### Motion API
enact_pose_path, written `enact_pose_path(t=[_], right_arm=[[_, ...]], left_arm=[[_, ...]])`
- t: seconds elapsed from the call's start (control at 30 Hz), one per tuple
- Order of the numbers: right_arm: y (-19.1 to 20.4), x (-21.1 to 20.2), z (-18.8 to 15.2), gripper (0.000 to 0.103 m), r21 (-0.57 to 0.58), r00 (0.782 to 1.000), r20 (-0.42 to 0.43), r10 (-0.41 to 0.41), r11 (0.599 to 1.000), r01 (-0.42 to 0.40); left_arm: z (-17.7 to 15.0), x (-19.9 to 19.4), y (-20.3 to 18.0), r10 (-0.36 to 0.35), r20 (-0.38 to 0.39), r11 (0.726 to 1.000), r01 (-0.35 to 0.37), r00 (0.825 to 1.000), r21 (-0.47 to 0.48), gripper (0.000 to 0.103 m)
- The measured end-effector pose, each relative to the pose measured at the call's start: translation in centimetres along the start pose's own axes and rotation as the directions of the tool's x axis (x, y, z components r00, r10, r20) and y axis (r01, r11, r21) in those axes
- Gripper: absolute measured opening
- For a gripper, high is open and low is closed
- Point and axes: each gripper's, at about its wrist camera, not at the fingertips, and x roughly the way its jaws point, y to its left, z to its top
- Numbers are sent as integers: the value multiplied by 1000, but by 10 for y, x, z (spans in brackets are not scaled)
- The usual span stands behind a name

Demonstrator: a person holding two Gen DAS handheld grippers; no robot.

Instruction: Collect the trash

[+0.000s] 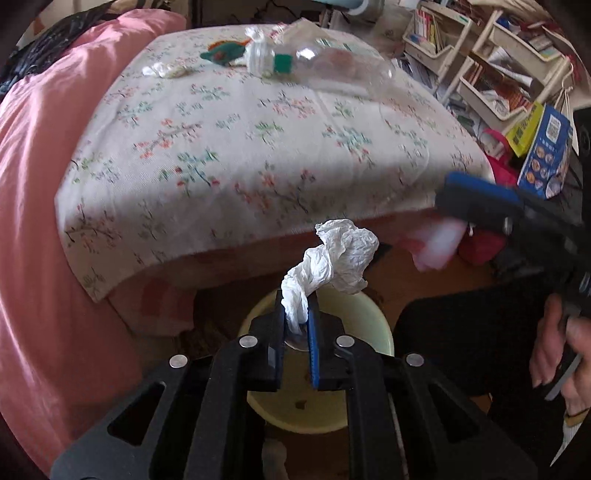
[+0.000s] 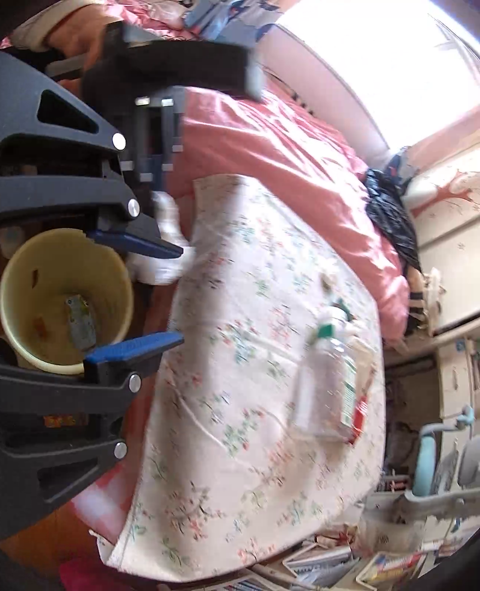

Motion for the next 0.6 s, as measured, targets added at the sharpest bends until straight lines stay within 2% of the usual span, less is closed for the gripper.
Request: enact_pose_path(t=[0.03, 0.1, 0.17, 0.27, 0.33, 0.4, 0.47, 0.53, 0.6], right_arm=[[-3, -2, 3, 45, 8, 1000, 10, 0, 1000, 0], [-5, 0, 6, 48, 17, 1000, 6, 7, 1000, -7], [-9, 3, 9, 48, 8, 1000, -4, 15, 1000, -15], [1, 9, 25, 51, -37, 1000, -19, 22, 999, -22], [10, 15, 36, 52, -77, 999, -21, 25, 997, -27], [17, 26, 44, 53, -113, 999, -25, 21, 993, -24], [22, 41, 56, 54, -150, 999, -40, 18, 988, -23], [26, 61, 68, 55, -186, 998, -55, 7, 982, -17], [28, 80, 79, 55, -206, 997, -72, 0, 978, -15]], left_arm=[[-5, 2, -5, 0, -20, 1000, 1, 1000, 21, 18], [-12, 1, -14, 36, -20, 998, -35, 999, 59, 48], [-11, -7, -15, 85, 25, 994, -87, 996, 67, 60], [-3, -29, 2, 139, 144, 990, -135, 980, -35, 68], [1, -55, 21, 199, 268, 974, -160, 943, -159, 74], [1, -79, 41, 276, 371, 942, -173, 887, -288, 83], [2, -96, 57, 345, 432, 902, -166, 833, -399, 85], [9, -106, 70, 392, 456, 868, -158, 799, -470, 87], [19, -109, 77, 427, 462, 848, -167, 777, -503, 89]])
